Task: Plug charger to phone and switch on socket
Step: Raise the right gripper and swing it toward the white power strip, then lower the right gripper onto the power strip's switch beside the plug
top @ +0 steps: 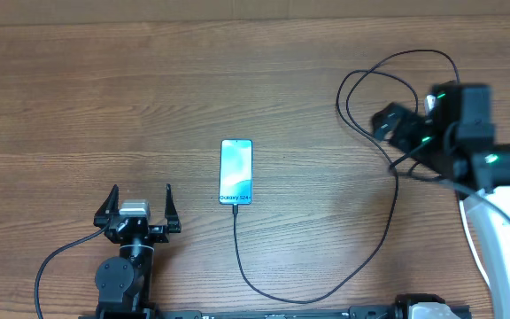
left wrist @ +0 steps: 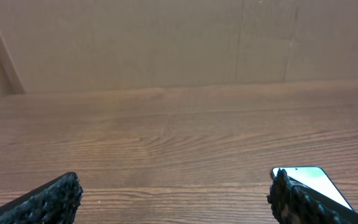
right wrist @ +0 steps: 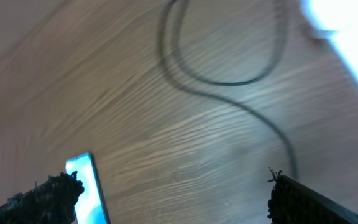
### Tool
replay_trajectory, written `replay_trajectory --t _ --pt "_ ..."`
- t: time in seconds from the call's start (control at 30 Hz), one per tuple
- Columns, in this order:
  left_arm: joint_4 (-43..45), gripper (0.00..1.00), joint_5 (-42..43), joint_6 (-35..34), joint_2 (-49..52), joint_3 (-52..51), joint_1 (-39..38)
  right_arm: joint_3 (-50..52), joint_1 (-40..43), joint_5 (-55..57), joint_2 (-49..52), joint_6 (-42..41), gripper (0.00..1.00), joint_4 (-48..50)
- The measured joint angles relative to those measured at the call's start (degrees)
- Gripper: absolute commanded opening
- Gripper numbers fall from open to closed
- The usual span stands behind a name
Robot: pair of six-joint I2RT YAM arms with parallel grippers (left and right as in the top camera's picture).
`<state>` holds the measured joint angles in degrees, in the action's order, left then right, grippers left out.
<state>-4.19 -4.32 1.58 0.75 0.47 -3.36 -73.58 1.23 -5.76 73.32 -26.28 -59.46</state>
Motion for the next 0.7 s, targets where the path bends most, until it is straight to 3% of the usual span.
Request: replay_trajectory --t 0.23,0.7 --pt "0.0 1.00 0.0 0.0 0.0 0.0 0.0 -16.2 12.2 2.2 15.2 0.5 1.00 -7.0" --pt "0.0 1.00 0.0 0.0 0.0 0.0 0.0 -17.7 24.4 7.5 38.7 0.8 1.00 2.2"
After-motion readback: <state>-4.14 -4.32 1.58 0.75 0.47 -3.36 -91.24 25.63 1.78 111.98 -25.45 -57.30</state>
